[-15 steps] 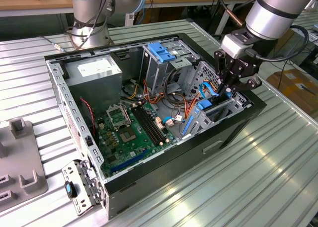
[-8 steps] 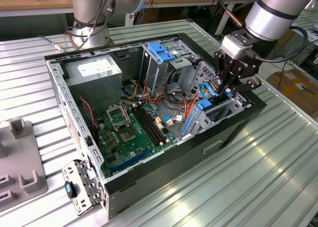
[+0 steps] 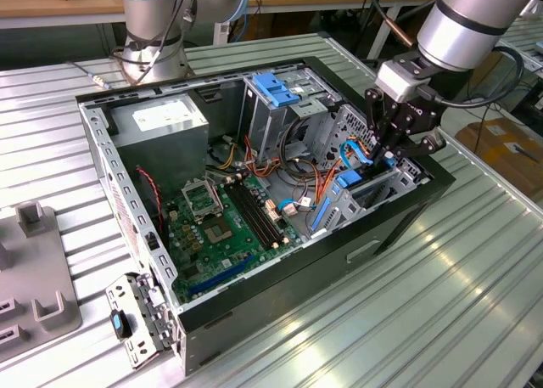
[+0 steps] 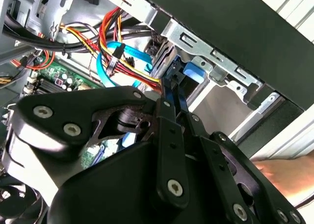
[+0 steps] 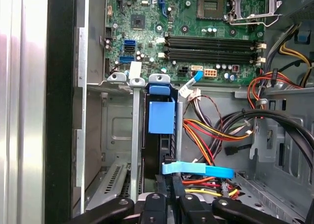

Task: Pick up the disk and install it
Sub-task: 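Insert the second disk wire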

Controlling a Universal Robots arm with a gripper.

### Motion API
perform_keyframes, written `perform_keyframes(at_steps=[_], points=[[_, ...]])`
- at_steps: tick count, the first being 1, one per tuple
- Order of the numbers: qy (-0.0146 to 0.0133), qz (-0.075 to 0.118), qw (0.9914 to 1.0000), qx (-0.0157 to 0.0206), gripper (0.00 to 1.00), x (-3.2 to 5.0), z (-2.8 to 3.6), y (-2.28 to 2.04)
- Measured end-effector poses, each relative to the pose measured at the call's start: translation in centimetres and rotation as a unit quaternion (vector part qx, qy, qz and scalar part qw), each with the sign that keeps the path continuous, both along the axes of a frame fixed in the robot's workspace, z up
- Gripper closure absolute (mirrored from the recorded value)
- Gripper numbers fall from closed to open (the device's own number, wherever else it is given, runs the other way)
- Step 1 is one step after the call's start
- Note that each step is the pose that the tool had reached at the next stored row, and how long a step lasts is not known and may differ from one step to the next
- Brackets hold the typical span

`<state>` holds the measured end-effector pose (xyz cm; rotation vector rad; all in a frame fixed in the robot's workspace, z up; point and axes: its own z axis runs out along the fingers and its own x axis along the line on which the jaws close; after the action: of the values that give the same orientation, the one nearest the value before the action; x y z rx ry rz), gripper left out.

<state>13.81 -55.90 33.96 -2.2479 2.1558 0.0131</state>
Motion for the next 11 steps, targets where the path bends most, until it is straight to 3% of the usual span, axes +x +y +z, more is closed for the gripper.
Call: perform_keyframes(at_steps=[5,8,11], points=[[0.0,0.0,1.0,0.001,0.82,0.0,-0.11,0.0],[0.0,0.0,1.0,0.0001,0.7,0.0,-0.04,0.0],[0.0,0.0,1.0,0.0001,0.7,0.0,0.16,0.0]])
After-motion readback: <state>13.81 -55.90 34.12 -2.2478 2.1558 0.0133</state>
